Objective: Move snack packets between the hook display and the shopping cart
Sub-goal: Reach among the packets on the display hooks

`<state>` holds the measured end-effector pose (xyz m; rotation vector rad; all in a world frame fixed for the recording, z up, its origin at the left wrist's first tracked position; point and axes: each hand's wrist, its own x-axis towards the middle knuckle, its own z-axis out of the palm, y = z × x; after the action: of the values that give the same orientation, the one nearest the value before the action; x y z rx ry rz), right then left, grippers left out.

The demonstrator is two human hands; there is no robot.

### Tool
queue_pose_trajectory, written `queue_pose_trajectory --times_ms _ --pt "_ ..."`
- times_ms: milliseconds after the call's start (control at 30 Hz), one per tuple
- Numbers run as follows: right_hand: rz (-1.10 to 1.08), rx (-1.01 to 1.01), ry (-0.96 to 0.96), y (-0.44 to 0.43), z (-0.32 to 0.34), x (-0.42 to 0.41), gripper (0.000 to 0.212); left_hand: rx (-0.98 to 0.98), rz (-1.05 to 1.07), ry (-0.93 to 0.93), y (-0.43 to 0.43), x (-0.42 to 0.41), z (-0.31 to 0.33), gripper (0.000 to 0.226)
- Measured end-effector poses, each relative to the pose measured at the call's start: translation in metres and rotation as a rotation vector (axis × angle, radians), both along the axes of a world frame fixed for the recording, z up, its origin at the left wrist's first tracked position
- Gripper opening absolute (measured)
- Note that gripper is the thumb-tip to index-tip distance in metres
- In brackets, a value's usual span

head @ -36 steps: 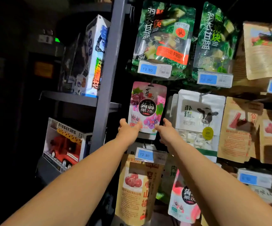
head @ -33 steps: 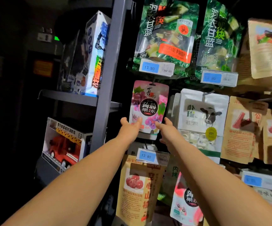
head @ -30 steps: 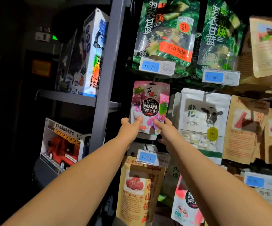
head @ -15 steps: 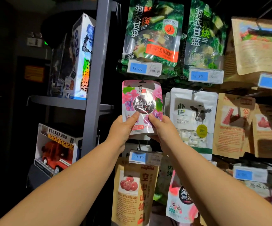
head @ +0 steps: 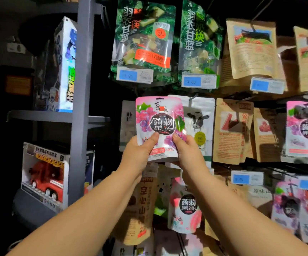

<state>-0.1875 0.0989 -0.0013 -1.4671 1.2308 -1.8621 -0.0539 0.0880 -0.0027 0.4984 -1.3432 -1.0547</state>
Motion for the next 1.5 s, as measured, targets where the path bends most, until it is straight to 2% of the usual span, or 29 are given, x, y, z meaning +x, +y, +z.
queue_pose_trajectory --times_ms 133,200,400,433,500,533,667,733,833,867,967,1100,1133,1200,1267,1367,1500 --pt "-0.131 0.020 -0.093 0.047 -0.053 -0.050 0.010 0.037 -0.155 -0.089 0.025 -0.051 -0.043 0.016" --pt "-0.219 0.055 -0.108 0.078 -0.085 -0.082 0.012 0.050 -0.244 -0.136 0.042 -0.082 -0.071 0.018" --pt "-0.538 0.327 -0.141 0.206 -0.203 -0.171 0.028 0.192 -0.542 -0.469 0.112 -0.186 -0.187 0.063" --pt "-0.587 0.379 -0.156 0.230 -0.223 -0.184 0.031 0.208 -0.604 -0.543 0.127 -0.203 -0.207 0.057" --pt "-0.711 0.465 -0.228 0.276 -0.262 -0.204 0.030 0.199 -0.727 -0.694 0.161 -0.232 -0.241 0.020" --pt "-0.780 0.498 -0.252 0.300 -0.277 -0.210 0.027 0.187 -0.774 -0.773 0.178 -0.245 -0.257 0.010" --pt "-0.998 0.578 -0.392 0.379 -0.327 -0.221 0.021 0.169 -0.964 -1.001 0.237 -0.285 -0.311 0.018" --pt "-1.052 0.661 -0.429 0.406 -0.357 -0.229 0.035 0.196 -1.035 -1.064 0.258 -0.302 -0.335 0.031" --pt "-1.120 0.744 -0.460 0.446 -0.413 -0.250 0.076 0.174 -1.112 -1.149 0.280 -0.323 -0.364 0.052" --pt "-1.152 0.762 -0.470 0.452 -0.415 -0.249 0.081 0.125 -1.111 -1.200 0.284 -0.330 -0.373 0.058" --pt "-1.221 0.799 -0.486 0.468 -0.418 -0.249 0.054 -0.108 -1.044 -1.386 0.295 -0.350 -0.394 0.079" --pt "-1.246 0.863 -0.512 0.494 -0.468 -0.265 0.056 -0.595 -0.941 -1.651 0.302 -0.364 -0.413 0.070" --pt "-1.256 0.878 -0.529 0.498 -0.474 -0.265 0.049 -0.689 -0.961 -1.696 0.301 -0.365 -0.415 0.070" --pt "-1.287 0.904 -0.526 0.497 -0.458 -0.256 0.031 -0.761 -0.993 -1.751 0.298 -0.369 -0.424 0.070" --pt "-1.309 0.921 -0.525 0.493 -0.442 -0.252 0.023 -0.826 -0.981 -1.741 0.294 -0.370 -0.426 0.068" --pt "-1.260 0.966 -0.538 0.496 -0.456 -0.258 0.022 -0.985 -0.993 -1.650 0.284 -0.373 -0.427 0.066" --pt "-1.196 1.038 -0.512 0.490 -0.472 -0.265 0.023 -1.104 -1.117 -1.566 0.271 -0.370 -0.430 0.048"
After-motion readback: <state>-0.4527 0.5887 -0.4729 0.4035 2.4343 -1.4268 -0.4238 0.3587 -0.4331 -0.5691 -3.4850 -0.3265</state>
